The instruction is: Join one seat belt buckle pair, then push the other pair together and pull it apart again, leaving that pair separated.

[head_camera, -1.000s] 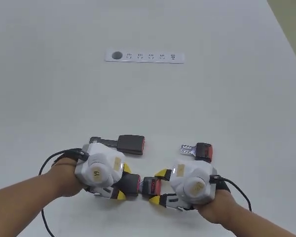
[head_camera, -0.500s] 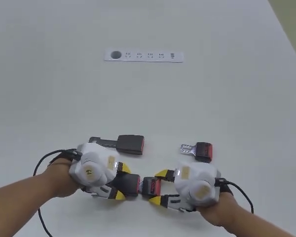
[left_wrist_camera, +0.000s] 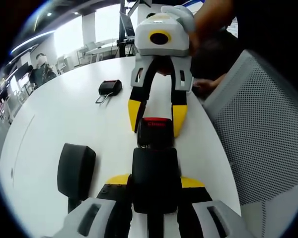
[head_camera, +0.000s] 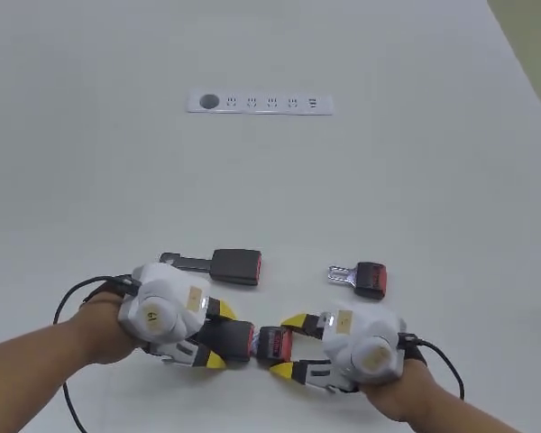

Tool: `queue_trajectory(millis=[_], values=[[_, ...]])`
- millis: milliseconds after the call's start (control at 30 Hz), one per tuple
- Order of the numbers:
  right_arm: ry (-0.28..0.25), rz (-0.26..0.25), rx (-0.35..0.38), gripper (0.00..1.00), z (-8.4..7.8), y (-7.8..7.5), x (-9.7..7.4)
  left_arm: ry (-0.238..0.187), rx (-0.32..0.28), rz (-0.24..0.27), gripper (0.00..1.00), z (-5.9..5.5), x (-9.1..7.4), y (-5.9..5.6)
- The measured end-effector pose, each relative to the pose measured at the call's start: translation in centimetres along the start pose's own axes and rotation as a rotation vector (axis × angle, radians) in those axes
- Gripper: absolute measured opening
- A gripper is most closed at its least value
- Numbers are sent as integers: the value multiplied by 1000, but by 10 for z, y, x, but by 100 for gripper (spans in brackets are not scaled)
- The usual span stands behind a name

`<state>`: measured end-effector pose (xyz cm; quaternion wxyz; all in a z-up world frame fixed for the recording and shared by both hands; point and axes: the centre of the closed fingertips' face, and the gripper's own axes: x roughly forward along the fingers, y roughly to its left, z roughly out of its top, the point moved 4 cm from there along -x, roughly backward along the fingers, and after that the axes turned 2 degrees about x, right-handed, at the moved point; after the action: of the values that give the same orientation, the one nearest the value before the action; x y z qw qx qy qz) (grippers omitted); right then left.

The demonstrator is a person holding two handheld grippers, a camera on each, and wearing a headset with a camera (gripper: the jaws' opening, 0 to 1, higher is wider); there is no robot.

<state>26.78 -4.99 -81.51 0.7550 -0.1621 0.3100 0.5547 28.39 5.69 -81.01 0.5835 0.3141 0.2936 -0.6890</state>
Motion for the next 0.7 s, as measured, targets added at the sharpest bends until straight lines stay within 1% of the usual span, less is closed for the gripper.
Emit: queue_trajectory(millis=[67, 133, 333, 467, 633, 700], values=[[-5, -3, 4, 33, 0, 0, 0, -7, -5, 2, 35, 0, 0, 0], [-20, -8, 27, 33, -1, 0, 0, -11, -9, 7, 35, -1, 0, 0], [-29, -12, 35, 33, -1, 0, -1, -21, -13, 3, 35, 0, 0, 0], [-34, -10, 37, 33, -1, 0, -1, -21, -4, -9, 35, -1, -1, 1], [-40, -10, 46, 32, 0, 0, -1, -9, 28, -27, 35, -1, -1, 2], [-44, -12, 53, 32, -1, 0, -1, -8, 27, -29, 35, -1, -1, 2]])
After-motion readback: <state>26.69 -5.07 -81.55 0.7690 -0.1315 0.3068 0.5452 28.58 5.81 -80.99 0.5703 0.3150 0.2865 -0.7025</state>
